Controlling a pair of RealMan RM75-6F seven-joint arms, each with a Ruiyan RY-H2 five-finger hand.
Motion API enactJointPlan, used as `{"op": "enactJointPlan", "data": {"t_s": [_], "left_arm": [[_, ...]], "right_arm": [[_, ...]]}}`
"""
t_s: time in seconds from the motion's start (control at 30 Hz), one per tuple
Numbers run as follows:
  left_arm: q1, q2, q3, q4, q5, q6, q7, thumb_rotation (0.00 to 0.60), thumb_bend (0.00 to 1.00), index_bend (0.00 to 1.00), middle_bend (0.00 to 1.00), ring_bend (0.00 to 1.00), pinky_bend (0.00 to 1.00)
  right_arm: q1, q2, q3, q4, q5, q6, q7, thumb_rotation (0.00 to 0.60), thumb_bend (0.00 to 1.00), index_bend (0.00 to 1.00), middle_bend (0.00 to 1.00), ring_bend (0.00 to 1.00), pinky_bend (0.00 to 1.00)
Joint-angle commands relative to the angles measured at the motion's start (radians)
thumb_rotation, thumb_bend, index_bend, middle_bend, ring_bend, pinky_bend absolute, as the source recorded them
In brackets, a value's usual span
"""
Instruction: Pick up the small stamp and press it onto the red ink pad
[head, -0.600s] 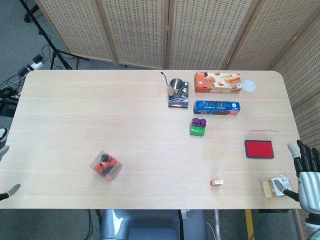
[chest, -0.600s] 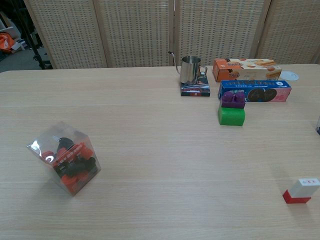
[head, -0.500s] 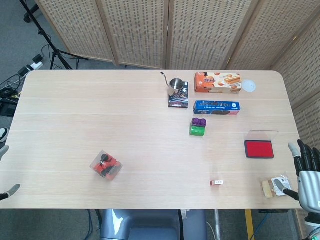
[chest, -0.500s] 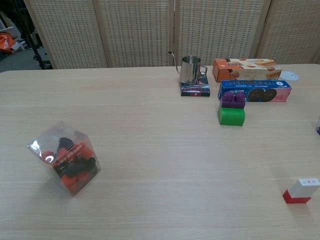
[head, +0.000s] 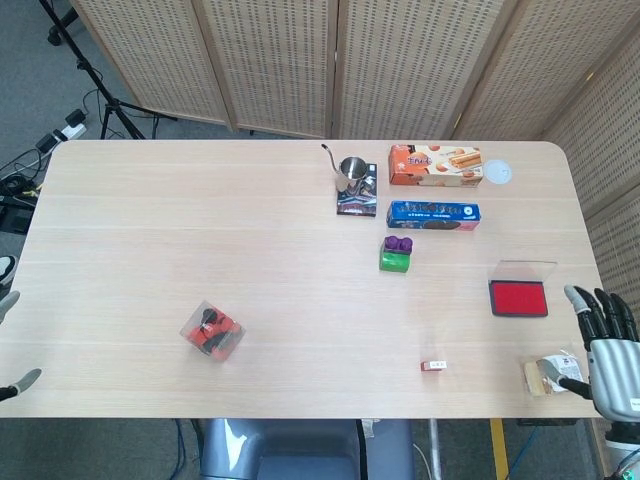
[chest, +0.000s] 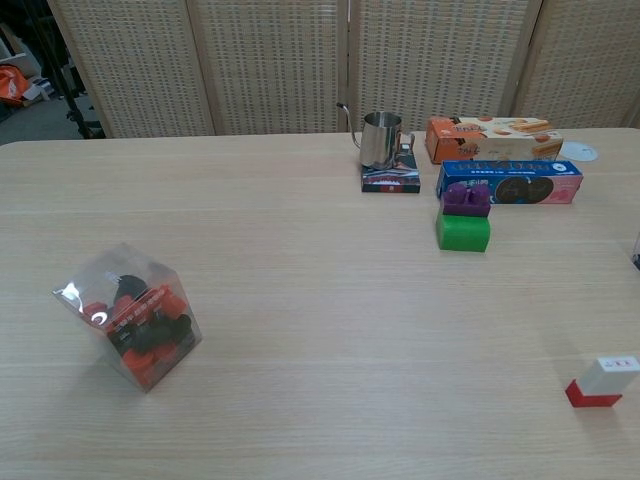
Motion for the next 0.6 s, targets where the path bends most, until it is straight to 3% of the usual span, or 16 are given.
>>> {"op": "enactJointPlan", "data": {"t_s": [0.03, 0.1, 0.2, 0.47, 0.6], "left_arm": [[-0.006, -0.001, -0.001, -0.003, -0.006, -0.012, 0.009, 0.600, 0.00, 0.00, 0.00, 0.00, 0.00], [-0.010, -0.002, -0.004, -0.007, -0.014, -0.021, 0.015, 0.600, 0.00, 0.00, 0.00, 0.00, 0.00], [-0.015, -0.004, -0.008, -0.014, -0.028, -0.034, 0.028, 0.600, 0.00, 0.00, 0.00, 0.00, 0.00], [-0.027, -0.010, -0.020, -0.031, -0.066, -0.065, 0.063, 0.600, 0.00, 0.00, 0.00, 0.00, 0.00], [-0.034, -0.011, -0.024, -0.037, -0.083, -0.081, 0.075, 0.600, 0.00, 0.00, 0.00, 0.00, 0.00]], "right_arm": [[0.014, 0.009, -0.009, 0.016, -0.030, -0.015, 0.027, 0.600, 0.00, 0.00, 0.62, 0.59, 0.51], [0.024, 0.003, -0.011, 0.036, -0.061, -0.013, 0.044, 0.600, 0.00, 0.00, 0.82, 0.80, 0.78], [0.038, -0.009, -0.020, 0.058, -0.083, -0.032, 0.032, 0.600, 0.00, 0.00, 0.95, 0.93, 0.96], [0.102, -0.071, -0.046, 0.125, -0.104, -0.156, -0.046, 0.600, 0.00, 0.01, 1.00, 1.00, 1.00], [0.150, -0.119, -0.072, 0.147, -0.135, -0.244, -0.097, 0.600, 0.00, 0.12, 1.00, 1.00, 1.00]]}}
